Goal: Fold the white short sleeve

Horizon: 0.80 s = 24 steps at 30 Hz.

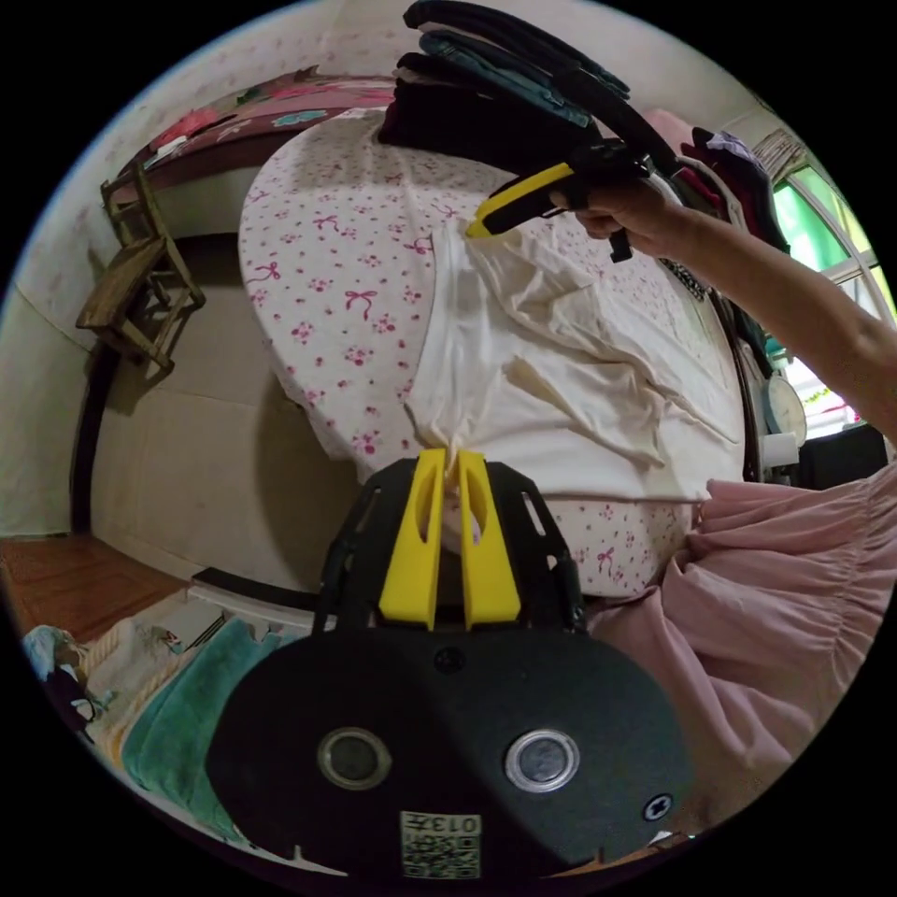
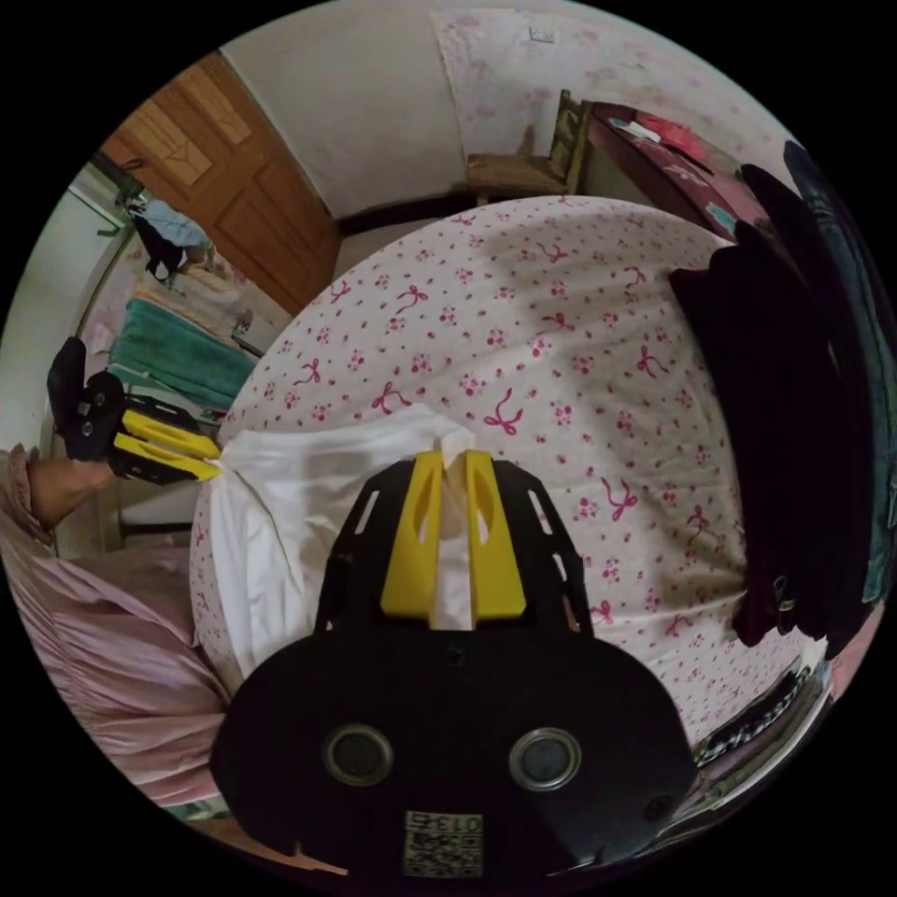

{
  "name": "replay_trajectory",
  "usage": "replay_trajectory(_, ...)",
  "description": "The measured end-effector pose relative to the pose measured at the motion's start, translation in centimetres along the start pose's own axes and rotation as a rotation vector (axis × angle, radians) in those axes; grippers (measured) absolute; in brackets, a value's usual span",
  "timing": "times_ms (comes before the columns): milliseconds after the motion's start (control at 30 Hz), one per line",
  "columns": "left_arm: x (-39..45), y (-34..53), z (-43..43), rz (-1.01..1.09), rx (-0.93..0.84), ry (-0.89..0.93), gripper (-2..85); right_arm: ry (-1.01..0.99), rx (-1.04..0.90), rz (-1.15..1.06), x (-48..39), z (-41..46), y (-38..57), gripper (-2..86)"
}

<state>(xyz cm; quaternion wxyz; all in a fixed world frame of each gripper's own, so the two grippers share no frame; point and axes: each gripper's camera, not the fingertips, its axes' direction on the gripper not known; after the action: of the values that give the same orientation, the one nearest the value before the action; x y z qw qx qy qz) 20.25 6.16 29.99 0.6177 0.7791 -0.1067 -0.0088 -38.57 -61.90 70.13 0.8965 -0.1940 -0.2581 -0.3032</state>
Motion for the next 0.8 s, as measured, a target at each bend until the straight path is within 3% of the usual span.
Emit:
replay_trajectory(267,8.0,-1.2,-3.9,0.126,0.116,0.127,0.7,-0.006,0.177,-0.066,0.4,-7.0,6.9,1.0)
replay_trajectory(500,22.0,-4.5,-4.0,0.395,0.094,0.233,0.6,0.011,0.371,-0.004,1.9,-16.4,23.8,0.8)
replay_trajectory(800,43.0,-9.7,4.0,0.665,-0.028,0.418,0.5,0.059,0.389,0.275,4.0,-19.2,48.1,0.9)
